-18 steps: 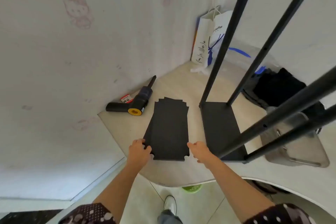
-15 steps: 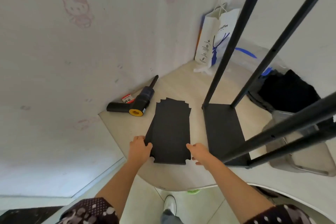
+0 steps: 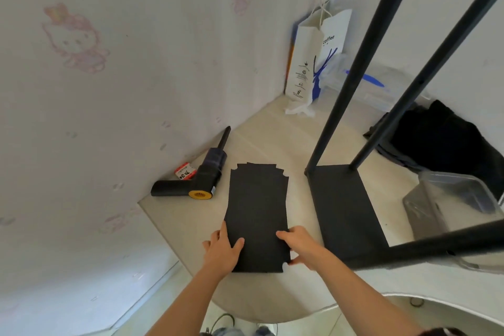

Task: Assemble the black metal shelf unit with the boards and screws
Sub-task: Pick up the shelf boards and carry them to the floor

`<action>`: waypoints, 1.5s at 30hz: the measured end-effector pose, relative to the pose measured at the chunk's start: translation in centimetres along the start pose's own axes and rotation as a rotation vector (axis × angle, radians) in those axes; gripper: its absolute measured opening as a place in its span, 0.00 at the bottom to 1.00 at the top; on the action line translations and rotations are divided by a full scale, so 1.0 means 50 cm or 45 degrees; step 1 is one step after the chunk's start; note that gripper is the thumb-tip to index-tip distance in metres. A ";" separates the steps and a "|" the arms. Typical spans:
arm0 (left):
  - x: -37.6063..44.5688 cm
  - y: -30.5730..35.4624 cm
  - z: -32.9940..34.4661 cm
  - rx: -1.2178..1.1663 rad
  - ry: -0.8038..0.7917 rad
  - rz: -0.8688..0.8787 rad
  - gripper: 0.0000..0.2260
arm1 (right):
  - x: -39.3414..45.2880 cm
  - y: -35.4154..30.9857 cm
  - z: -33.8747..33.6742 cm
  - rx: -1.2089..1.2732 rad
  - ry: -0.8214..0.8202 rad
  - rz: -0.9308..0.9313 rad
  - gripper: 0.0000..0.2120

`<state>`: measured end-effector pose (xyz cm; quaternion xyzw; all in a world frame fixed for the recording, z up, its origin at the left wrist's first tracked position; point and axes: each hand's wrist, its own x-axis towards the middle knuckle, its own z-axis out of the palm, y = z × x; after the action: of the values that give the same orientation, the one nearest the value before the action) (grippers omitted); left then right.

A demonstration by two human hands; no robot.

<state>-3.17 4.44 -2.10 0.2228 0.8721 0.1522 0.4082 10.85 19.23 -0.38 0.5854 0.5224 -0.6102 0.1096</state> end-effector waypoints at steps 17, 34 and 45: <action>0.016 0.013 -0.071 -0.640 -0.047 0.003 0.30 | -0.044 -0.003 0.042 0.379 0.216 -0.039 0.14; -0.034 -0.091 -0.136 -0.822 -0.426 0.079 0.28 | -0.202 0.110 0.171 0.875 0.351 -0.113 0.18; -0.153 -0.151 -0.086 -0.591 -0.566 0.300 0.29 | -0.342 0.280 0.243 1.058 0.488 -0.077 0.19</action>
<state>-4.19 -6.27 2.13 0.2508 0.6723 0.3404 0.6076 18.96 -4.25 3.84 0.6664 0.2611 -0.6518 -0.2509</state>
